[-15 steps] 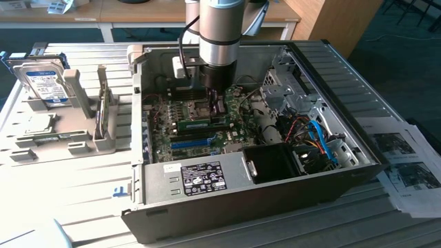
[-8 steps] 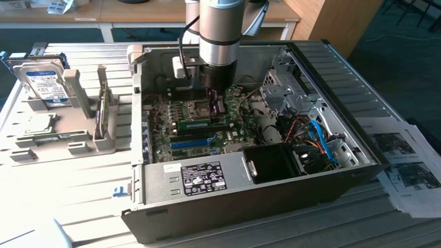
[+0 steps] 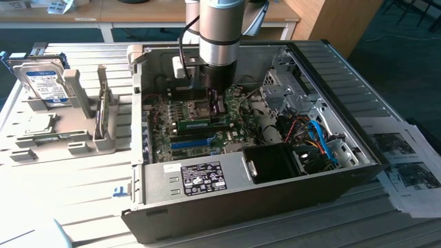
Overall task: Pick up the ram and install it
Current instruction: 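Insert the ram into the slot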
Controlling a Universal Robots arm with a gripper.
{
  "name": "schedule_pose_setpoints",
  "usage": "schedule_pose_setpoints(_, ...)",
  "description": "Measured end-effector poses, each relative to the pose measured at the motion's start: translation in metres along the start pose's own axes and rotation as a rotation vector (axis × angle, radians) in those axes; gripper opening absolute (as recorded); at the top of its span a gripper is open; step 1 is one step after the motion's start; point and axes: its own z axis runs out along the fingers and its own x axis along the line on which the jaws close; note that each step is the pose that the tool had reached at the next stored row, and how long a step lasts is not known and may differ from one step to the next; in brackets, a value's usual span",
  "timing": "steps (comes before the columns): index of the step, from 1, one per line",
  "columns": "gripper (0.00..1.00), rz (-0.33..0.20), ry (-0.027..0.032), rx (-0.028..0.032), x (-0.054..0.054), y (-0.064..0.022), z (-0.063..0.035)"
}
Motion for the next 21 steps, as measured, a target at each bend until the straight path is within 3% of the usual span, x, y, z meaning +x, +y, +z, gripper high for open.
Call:
schedule_pose_setpoints(10, 0.12, 0.000, -0.0001, 0.0033, 0.0002, 0.0002, -0.0039)
schedule_pose_setpoints(15, 0.12, 0.001, -0.0025, 0.0191, 0.0003, 0.0036, -0.0043)
schedule_pose_setpoints(21, 0.12, 0.001, -0.0029, 0.0206, 0.0003, 0.0040, -0.0042)
